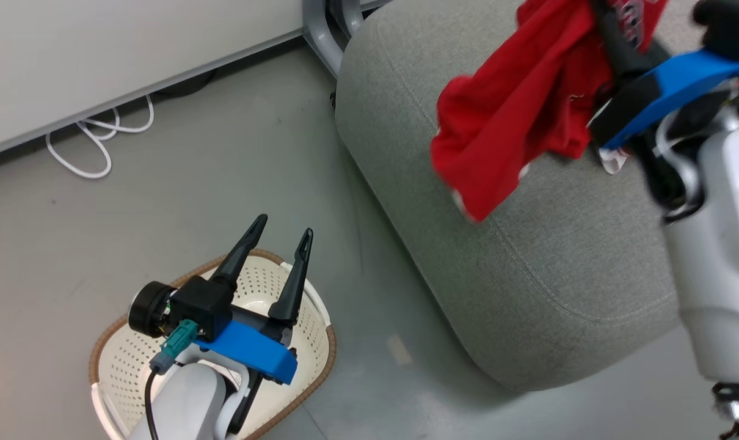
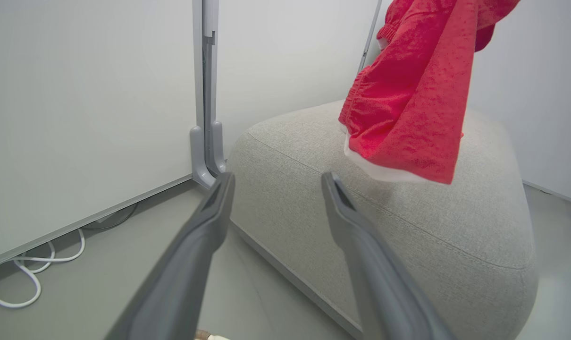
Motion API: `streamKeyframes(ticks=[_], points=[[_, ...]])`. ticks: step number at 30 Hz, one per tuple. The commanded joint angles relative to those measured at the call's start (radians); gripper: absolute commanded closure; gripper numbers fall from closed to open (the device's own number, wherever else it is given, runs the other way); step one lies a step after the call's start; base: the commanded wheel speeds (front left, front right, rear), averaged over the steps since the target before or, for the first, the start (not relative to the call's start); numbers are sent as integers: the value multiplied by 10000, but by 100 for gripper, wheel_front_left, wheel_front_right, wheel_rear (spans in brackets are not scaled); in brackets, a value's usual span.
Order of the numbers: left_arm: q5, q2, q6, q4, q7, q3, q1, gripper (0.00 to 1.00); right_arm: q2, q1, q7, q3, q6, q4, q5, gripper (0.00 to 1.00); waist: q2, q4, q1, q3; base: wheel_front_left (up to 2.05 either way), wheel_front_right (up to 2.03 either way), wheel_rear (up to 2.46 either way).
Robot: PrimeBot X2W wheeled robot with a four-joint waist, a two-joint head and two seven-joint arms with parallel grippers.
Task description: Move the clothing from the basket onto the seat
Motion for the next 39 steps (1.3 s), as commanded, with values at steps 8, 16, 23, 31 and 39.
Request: streamKeyframes(ticks=[8, 16, 23, 31, 39], points=[[221, 503, -16, -476, -48, 10, -758, 0, -1039, -1983, 656, -1879, 2, -1188, -86, 100, 0, 270, -1, 1485, 0, 0, 0], [455, 982, -16, -1019, -41, -127, -1369, 0, -2005, -2506, 471, -3598, 2, -984, -263, 100, 0, 474, -1, 2757, 0, 0, 0], [640, 1278, -16, -1499, 201, -363, -1899, 0, -2136, -1956, -135, -4313, 2, 458, -146, 100, 0, 584, -1, 3651, 0, 0, 0], [717, 1479, -6, -1944, 420, -532, -2101, 0, -1828, -1673, -878, -4557, 3, 2548, 65, 100, 0, 649, -1, 4290, 0, 0, 0], [660, 1477, 108, -2077, 424, -560, -2170, 0, -1741, -1994, -1467, -4404, 2, 4026, -21, 100, 0, 769, -1, 4523, 0, 0, 0]])
